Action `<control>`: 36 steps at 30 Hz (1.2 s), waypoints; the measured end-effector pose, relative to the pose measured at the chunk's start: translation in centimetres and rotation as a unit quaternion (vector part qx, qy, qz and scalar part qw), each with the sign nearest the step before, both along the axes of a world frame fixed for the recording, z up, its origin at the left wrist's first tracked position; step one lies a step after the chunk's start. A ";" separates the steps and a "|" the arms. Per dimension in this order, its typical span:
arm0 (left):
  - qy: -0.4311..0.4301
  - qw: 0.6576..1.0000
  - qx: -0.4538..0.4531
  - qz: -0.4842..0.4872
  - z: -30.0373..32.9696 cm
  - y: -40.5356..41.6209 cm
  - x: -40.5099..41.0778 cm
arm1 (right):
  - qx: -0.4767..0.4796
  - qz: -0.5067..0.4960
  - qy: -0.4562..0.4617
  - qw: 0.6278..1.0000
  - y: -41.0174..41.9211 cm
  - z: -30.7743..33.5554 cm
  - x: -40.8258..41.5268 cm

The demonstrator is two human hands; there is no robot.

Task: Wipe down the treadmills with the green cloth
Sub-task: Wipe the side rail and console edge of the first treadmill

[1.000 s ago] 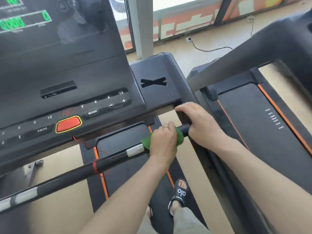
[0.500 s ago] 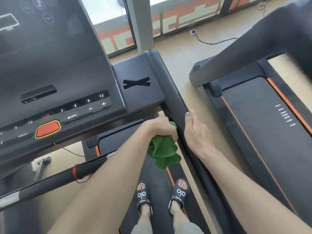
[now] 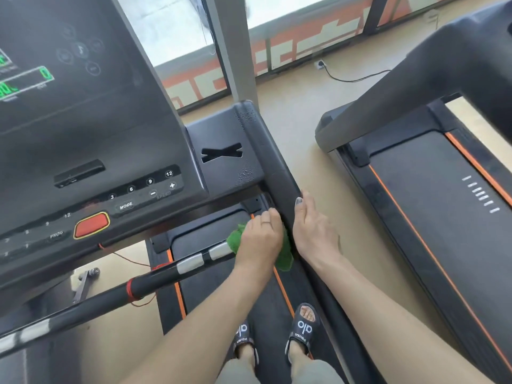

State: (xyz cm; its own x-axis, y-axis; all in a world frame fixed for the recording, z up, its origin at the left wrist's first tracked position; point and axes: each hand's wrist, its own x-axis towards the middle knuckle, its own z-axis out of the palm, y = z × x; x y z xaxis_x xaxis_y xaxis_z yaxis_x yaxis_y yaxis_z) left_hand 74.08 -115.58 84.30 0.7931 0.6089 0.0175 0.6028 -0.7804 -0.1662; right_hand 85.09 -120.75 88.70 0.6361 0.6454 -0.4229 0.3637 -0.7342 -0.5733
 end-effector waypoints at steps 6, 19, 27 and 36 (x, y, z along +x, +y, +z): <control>0.072 0.939 -0.322 0.100 3.2 5.2 1.8 | 0.000 0.006 -0.011 1.000 0.1 -0.6 0.2; 0.069 0.978 -0.191 -0.043 3.4 3.8 -0.2 | 0.007 0.015 0.017 1.000 0.4 0.0 0.7; -0.077 0.980 -0.157 -0.094 9.3 10.2 -1.5 | 0.188 -0.120 0.032 0.974 5.3 4.4 1.7; -0.046 0.985 -0.168 -0.011 6.7 14.2 -0.4 | 0.205 -0.072 0.012 0.976 8.5 3.4 -1.1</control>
State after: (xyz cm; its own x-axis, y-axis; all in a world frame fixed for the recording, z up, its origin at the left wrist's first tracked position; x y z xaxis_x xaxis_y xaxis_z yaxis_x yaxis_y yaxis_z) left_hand 73.65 -101.42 91.00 0.8102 0.5758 -0.1099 0.5862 -0.7947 0.1574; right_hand 84.00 -112.29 92.13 0.7260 0.6679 -0.1639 0.2559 -0.4835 -0.8371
